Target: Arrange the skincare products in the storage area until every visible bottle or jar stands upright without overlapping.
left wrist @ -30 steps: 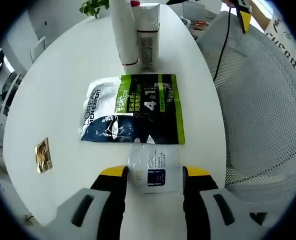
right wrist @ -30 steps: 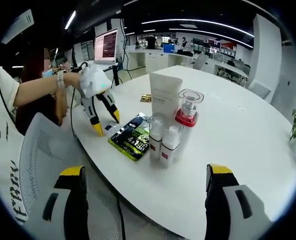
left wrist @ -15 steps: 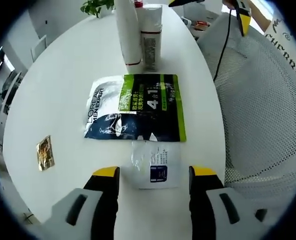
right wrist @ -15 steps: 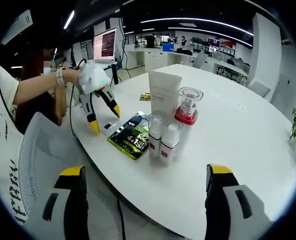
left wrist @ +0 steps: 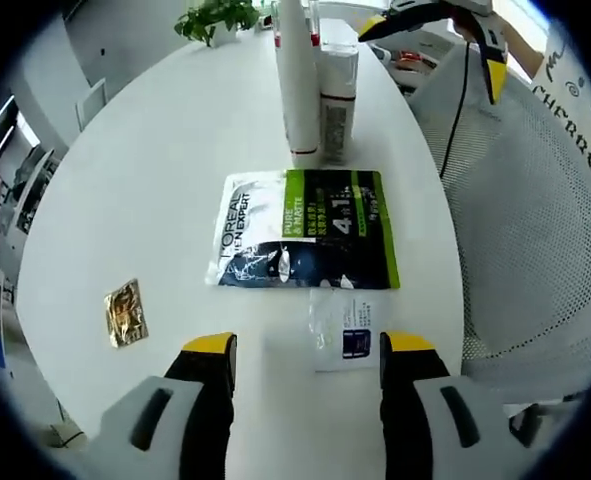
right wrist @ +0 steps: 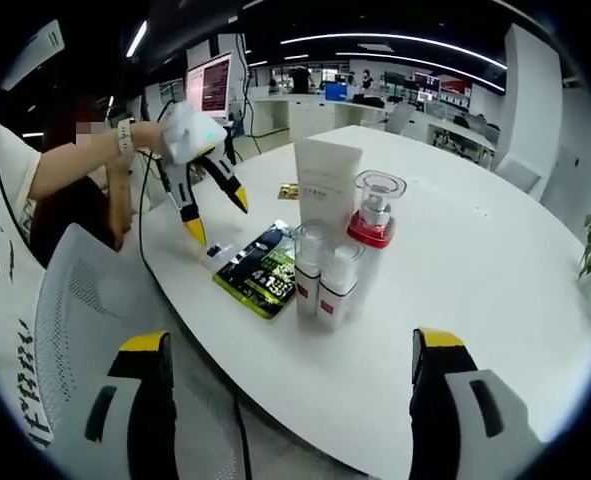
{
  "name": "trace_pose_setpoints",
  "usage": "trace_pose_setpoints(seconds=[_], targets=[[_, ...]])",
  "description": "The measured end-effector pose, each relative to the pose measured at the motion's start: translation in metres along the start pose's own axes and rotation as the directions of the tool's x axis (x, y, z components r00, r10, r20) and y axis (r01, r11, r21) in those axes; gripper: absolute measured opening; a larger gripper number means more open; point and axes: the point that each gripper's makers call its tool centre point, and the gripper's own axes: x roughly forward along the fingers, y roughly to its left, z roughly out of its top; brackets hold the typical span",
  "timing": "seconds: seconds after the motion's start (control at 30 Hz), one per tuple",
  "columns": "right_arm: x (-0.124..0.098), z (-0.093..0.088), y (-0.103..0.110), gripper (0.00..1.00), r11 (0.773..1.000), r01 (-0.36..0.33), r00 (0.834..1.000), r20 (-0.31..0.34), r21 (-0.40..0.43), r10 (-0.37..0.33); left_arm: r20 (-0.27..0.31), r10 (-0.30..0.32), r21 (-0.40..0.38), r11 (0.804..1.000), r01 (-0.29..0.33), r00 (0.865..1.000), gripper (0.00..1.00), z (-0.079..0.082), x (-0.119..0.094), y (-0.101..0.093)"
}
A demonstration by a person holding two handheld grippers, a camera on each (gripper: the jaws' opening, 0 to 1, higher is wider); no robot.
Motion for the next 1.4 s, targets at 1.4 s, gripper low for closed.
trace_pose_setpoints(seconds=[1.4], targets=[[0.008, -0.008, -0.022, 0.99, 0.998, 0.028, 0.999, -0.045, 0.054, -0.026, 0.015, 0.203, -0.286, 0.939, -0.190, 0.979, 0.65, -0.015, -0.002, 0.120]])
